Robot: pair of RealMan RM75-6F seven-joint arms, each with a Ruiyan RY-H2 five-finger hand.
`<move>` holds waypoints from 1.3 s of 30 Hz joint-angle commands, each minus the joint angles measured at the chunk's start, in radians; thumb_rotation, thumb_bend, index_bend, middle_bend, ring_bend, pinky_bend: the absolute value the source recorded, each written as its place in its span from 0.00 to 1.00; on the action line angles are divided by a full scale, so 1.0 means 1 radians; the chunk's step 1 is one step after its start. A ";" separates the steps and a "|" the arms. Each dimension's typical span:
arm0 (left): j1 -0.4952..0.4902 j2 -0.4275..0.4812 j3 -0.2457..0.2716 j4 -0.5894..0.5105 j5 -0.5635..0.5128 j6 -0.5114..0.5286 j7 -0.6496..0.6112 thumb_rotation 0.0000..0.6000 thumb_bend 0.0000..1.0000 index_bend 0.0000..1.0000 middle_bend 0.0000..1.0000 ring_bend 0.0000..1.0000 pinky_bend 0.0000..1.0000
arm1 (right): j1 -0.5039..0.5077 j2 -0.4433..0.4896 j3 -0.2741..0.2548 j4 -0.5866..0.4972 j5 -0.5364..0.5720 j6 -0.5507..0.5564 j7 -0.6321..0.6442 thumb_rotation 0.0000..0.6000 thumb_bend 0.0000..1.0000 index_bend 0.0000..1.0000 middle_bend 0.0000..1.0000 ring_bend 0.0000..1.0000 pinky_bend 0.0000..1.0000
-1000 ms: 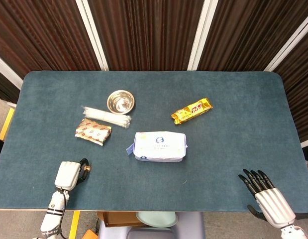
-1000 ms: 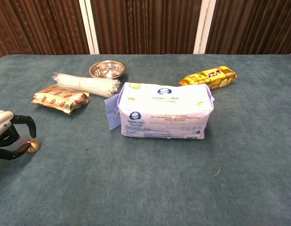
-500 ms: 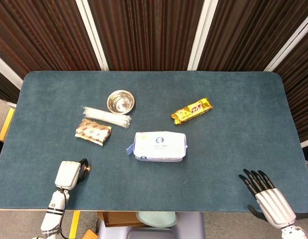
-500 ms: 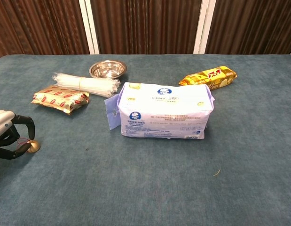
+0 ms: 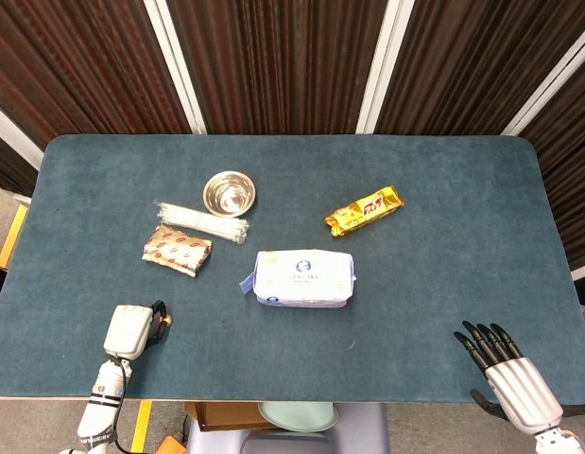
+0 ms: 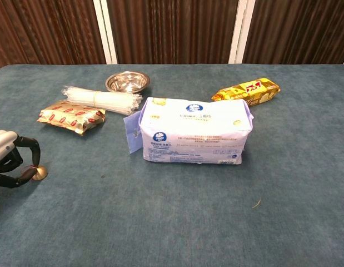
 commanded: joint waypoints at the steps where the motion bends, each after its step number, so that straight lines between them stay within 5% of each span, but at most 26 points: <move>1: 0.000 0.000 0.001 0.000 -0.002 0.001 -0.001 1.00 0.40 0.56 1.00 1.00 1.00 | 0.000 0.000 0.000 0.000 -0.001 0.000 0.000 1.00 0.36 0.00 0.00 0.00 0.00; 39: -0.009 0.025 0.000 -0.036 -0.031 -0.005 0.040 1.00 0.51 0.75 1.00 1.00 1.00 | -0.001 -0.001 -0.002 0.001 -0.002 0.001 -0.003 1.00 0.36 0.00 0.00 0.00 0.00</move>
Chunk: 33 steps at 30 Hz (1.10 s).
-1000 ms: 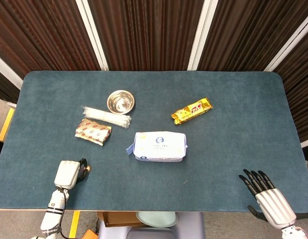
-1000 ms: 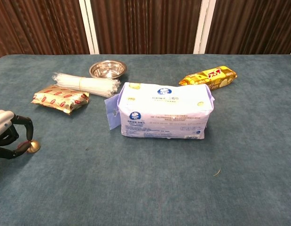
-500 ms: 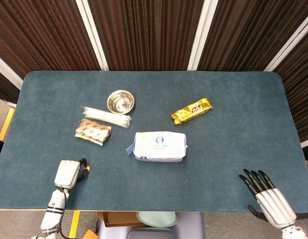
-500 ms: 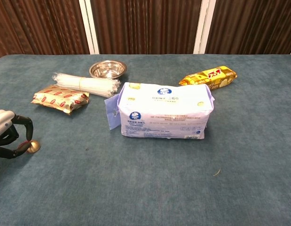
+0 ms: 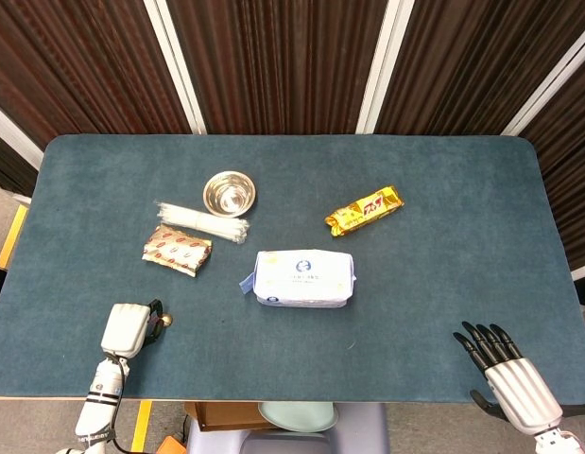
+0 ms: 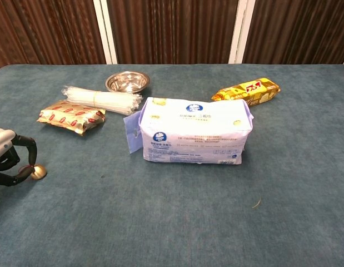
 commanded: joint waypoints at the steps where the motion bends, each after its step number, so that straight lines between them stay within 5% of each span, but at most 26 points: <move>1: 0.000 0.002 -0.002 0.000 0.002 0.006 -0.002 1.00 0.51 0.76 1.00 1.00 1.00 | 0.000 0.000 0.000 0.001 0.000 0.001 0.001 1.00 0.36 0.00 0.00 0.00 0.00; 14: -0.007 0.076 -0.069 -0.065 -0.022 0.054 -0.027 1.00 0.50 0.77 1.00 1.00 1.00 | 0.001 -0.001 0.003 -0.001 0.007 -0.004 -0.002 1.00 0.35 0.00 0.00 0.00 0.00; 19: 0.017 0.128 0.007 -0.194 0.021 0.043 -0.024 1.00 0.50 0.76 1.00 1.00 1.00 | -0.002 0.000 -0.001 0.001 -0.003 0.004 0.003 1.00 0.36 0.00 0.00 0.00 0.00; 24: -0.004 0.109 -0.061 -0.161 -0.051 0.023 0.010 1.00 0.50 0.76 1.00 1.00 1.00 | 0.000 0.002 0.000 0.000 0.002 0.001 0.006 1.00 0.36 0.00 0.00 0.00 0.00; 33: -0.004 0.097 -0.030 -0.153 -0.046 0.004 0.021 1.00 0.50 0.75 1.00 1.00 1.00 | -0.002 0.001 -0.003 0.003 -0.008 0.006 0.007 1.00 0.36 0.00 0.00 0.00 0.00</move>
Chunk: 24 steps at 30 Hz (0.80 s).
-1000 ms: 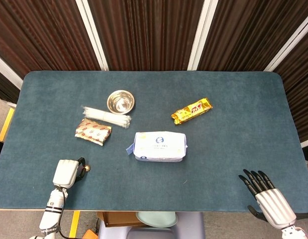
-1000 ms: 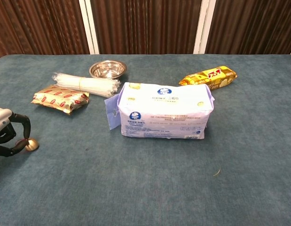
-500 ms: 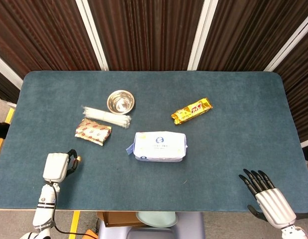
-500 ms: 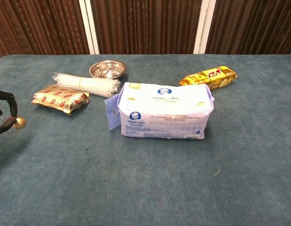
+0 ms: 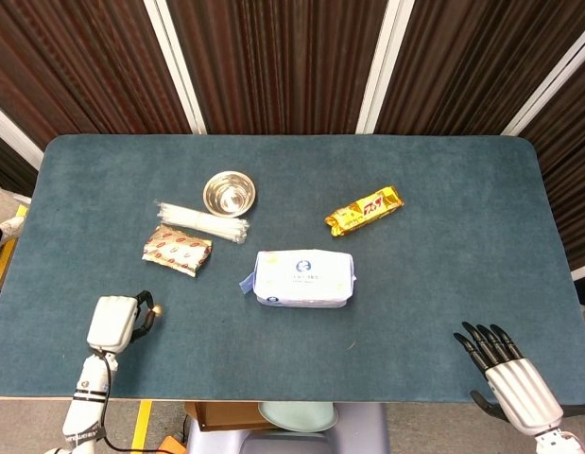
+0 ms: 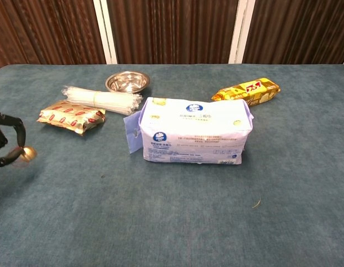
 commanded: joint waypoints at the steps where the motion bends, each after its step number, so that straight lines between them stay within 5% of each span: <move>1: -0.004 -0.012 -0.002 0.023 -0.011 -0.012 0.007 1.00 0.50 0.75 1.00 1.00 1.00 | -0.001 0.000 -0.001 0.000 -0.005 0.007 0.004 1.00 0.36 0.00 0.00 0.00 0.00; 24: -0.016 -0.073 0.007 0.136 -0.038 -0.043 0.044 1.00 0.47 0.66 1.00 1.00 1.00 | 0.000 0.002 -0.002 -0.001 -0.004 0.004 0.005 1.00 0.36 0.00 0.00 0.00 0.00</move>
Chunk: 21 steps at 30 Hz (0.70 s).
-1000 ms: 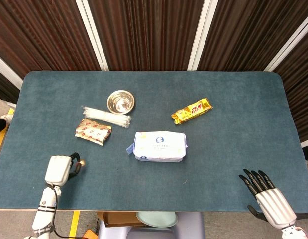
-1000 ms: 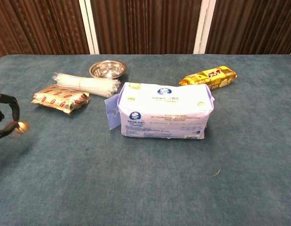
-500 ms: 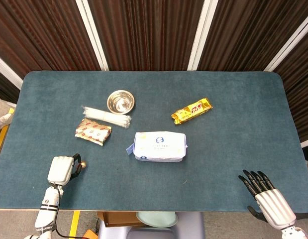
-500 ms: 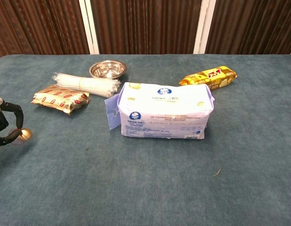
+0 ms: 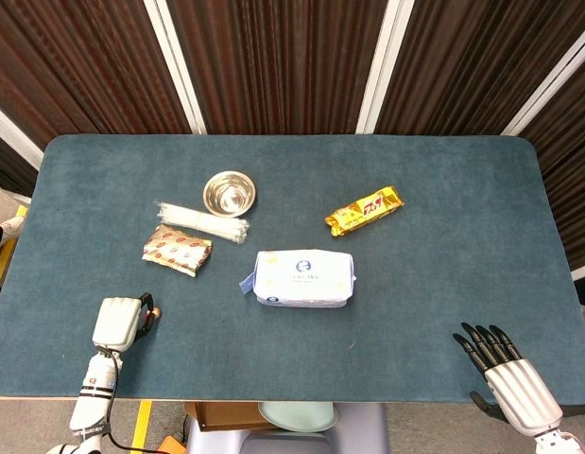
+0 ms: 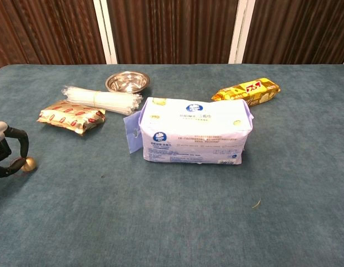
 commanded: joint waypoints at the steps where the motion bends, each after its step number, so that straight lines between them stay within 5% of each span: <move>1: -0.001 -0.004 0.004 0.006 -0.008 -0.011 0.012 1.00 0.47 0.65 1.00 1.00 1.00 | 0.000 0.000 0.000 0.000 0.000 0.001 0.000 1.00 0.36 0.00 0.00 0.00 0.00; 14: 0.008 0.033 0.007 -0.053 -0.012 -0.003 0.009 1.00 0.43 0.20 1.00 1.00 1.00 | -0.003 -0.003 0.000 0.000 -0.001 0.003 -0.007 1.00 0.36 0.00 0.00 0.00 0.00; 19: 0.044 0.135 0.025 -0.223 0.004 0.047 0.024 1.00 0.42 0.05 1.00 1.00 1.00 | -0.008 -0.001 -0.001 0.000 -0.006 0.016 -0.004 1.00 0.36 0.00 0.00 0.00 0.00; 21: 0.084 0.216 0.049 -0.334 0.049 0.119 0.003 1.00 0.42 0.02 0.91 0.94 0.93 | -0.011 0.002 0.000 0.003 -0.010 0.029 0.003 1.00 0.36 0.00 0.00 0.00 0.00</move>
